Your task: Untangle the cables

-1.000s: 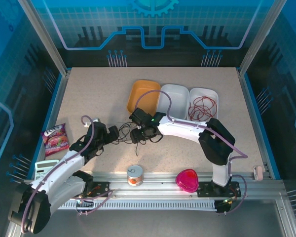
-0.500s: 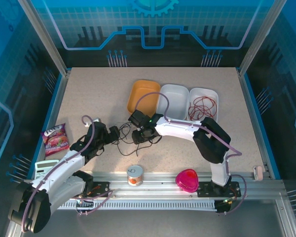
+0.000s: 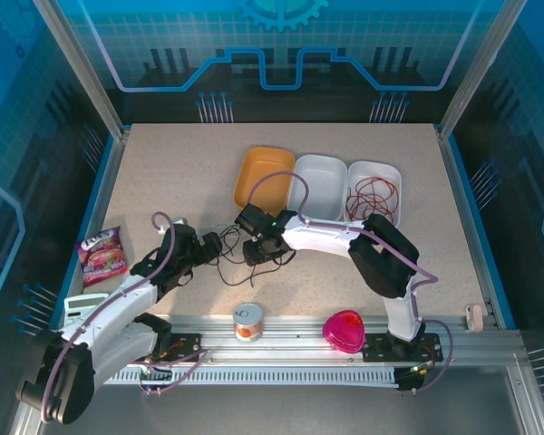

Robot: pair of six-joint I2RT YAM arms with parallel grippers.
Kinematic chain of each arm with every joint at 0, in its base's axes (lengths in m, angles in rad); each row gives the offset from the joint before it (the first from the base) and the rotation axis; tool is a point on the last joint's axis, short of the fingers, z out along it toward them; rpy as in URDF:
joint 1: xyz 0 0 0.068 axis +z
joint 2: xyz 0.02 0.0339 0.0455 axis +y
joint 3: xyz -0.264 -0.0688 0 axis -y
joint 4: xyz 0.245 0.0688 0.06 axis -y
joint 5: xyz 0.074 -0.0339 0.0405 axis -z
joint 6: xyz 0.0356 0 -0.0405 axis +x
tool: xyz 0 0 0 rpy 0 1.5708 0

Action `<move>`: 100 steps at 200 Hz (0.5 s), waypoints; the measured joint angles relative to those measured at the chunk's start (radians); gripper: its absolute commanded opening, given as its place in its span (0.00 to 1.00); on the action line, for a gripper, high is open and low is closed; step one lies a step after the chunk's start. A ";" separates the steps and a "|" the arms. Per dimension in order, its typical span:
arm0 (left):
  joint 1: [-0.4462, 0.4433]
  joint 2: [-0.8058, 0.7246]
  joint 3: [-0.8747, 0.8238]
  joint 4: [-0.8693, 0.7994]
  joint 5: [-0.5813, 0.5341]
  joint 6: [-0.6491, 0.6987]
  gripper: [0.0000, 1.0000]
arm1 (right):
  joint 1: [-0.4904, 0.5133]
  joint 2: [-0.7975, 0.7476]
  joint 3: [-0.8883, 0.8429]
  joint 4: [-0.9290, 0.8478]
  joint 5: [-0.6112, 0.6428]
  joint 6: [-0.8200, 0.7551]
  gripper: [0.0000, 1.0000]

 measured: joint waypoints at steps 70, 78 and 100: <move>0.001 0.010 0.000 0.000 0.019 0.000 0.99 | 0.070 -0.192 -0.132 0.001 0.052 -0.185 0.54; 0.001 0.010 0.000 0.001 0.019 0.000 0.99 | 0.094 -0.193 -0.132 -0.004 0.072 -0.226 0.54; 0.005 0.013 0.000 0.000 0.021 0.000 0.99 | 0.147 -0.174 -0.129 -0.032 0.140 -0.324 0.54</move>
